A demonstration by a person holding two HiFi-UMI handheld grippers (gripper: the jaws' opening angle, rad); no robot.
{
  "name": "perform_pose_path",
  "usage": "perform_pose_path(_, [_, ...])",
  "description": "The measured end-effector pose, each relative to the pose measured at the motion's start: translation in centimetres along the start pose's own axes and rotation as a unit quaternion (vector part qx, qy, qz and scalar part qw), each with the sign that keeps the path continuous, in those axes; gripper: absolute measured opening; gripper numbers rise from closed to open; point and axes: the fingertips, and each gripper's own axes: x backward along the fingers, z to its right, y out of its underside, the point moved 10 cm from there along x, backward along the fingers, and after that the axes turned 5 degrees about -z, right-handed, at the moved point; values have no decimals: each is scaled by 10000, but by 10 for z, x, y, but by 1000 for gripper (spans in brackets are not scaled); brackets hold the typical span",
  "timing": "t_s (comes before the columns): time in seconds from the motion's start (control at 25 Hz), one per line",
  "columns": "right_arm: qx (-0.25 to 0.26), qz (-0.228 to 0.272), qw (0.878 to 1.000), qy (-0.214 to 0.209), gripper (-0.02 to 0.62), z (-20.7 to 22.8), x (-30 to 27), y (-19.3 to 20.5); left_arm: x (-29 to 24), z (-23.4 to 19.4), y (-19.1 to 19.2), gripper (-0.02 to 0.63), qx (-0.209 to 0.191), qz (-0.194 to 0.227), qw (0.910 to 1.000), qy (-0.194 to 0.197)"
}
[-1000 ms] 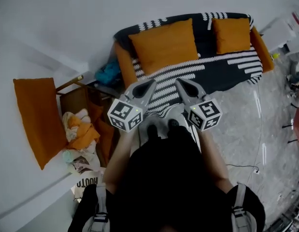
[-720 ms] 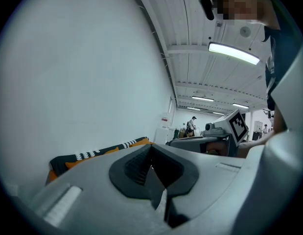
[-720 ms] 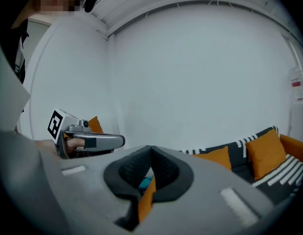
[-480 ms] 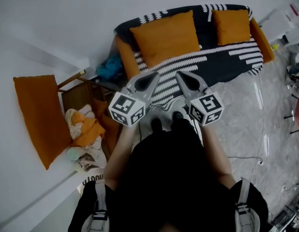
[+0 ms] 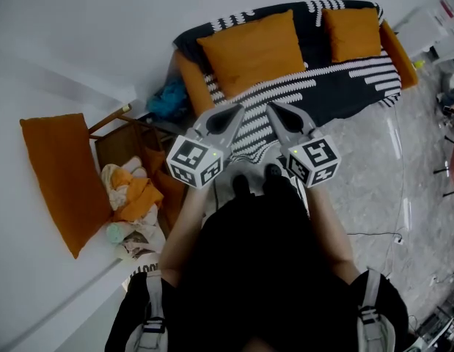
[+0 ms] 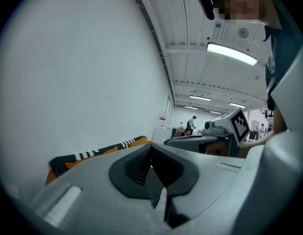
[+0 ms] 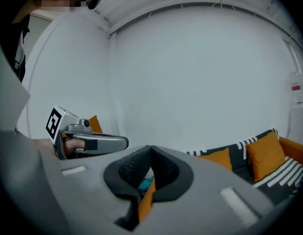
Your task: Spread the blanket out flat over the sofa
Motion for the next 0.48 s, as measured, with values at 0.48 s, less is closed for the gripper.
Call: perform_pose_path(0.48, [-2,22,10000,-2,2,2,-4,1,-1,-2,1,9,-4,-7,10000,-3])
